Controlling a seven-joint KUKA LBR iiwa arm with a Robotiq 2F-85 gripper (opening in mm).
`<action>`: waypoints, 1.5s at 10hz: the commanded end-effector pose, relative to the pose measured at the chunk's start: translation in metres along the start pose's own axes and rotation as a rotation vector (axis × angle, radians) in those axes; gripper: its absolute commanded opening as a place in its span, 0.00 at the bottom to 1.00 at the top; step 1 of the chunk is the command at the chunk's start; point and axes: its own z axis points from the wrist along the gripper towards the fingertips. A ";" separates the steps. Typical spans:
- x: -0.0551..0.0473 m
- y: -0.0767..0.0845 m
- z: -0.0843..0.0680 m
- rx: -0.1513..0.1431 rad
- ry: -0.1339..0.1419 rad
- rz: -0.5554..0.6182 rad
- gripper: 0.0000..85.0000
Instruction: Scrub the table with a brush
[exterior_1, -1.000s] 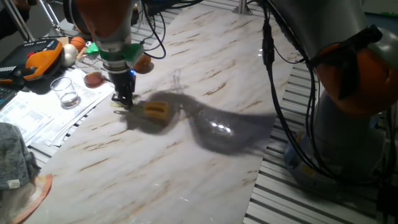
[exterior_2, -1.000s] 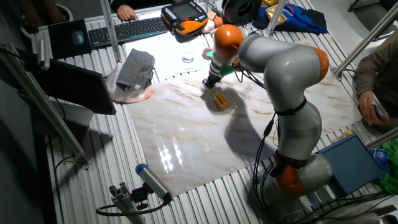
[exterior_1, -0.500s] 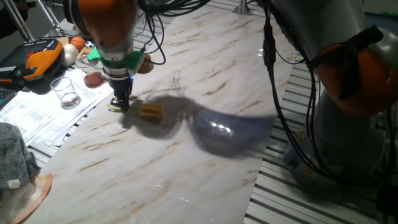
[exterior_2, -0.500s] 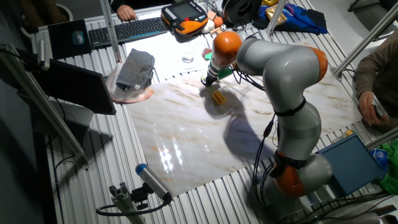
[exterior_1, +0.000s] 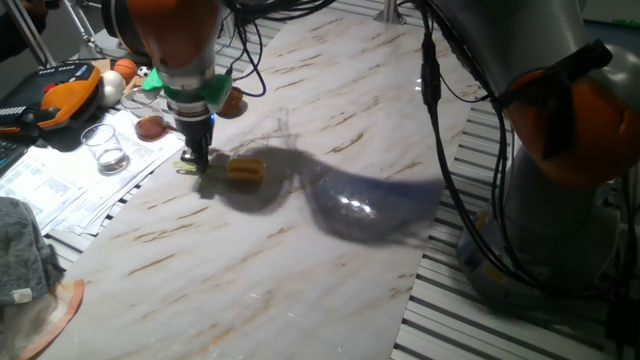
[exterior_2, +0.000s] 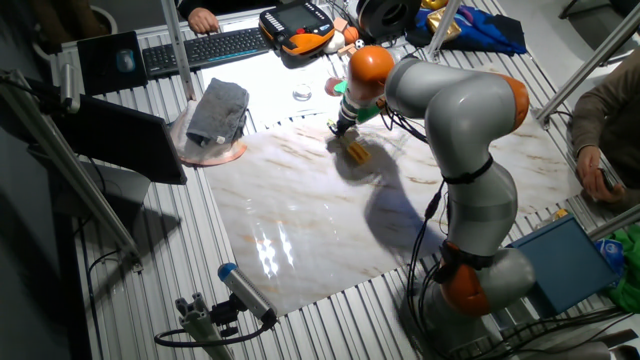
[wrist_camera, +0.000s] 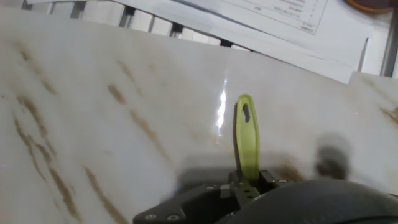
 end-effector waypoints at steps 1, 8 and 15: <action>0.003 -0.005 0.002 -0.002 -0.009 -0.010 0.00; 0.008 -0.046 -0.005 -0.013 -0.008 -0.084 0.00; 0.013 -0.070 -0.004 -0.038 -0.016 -0.122 0.00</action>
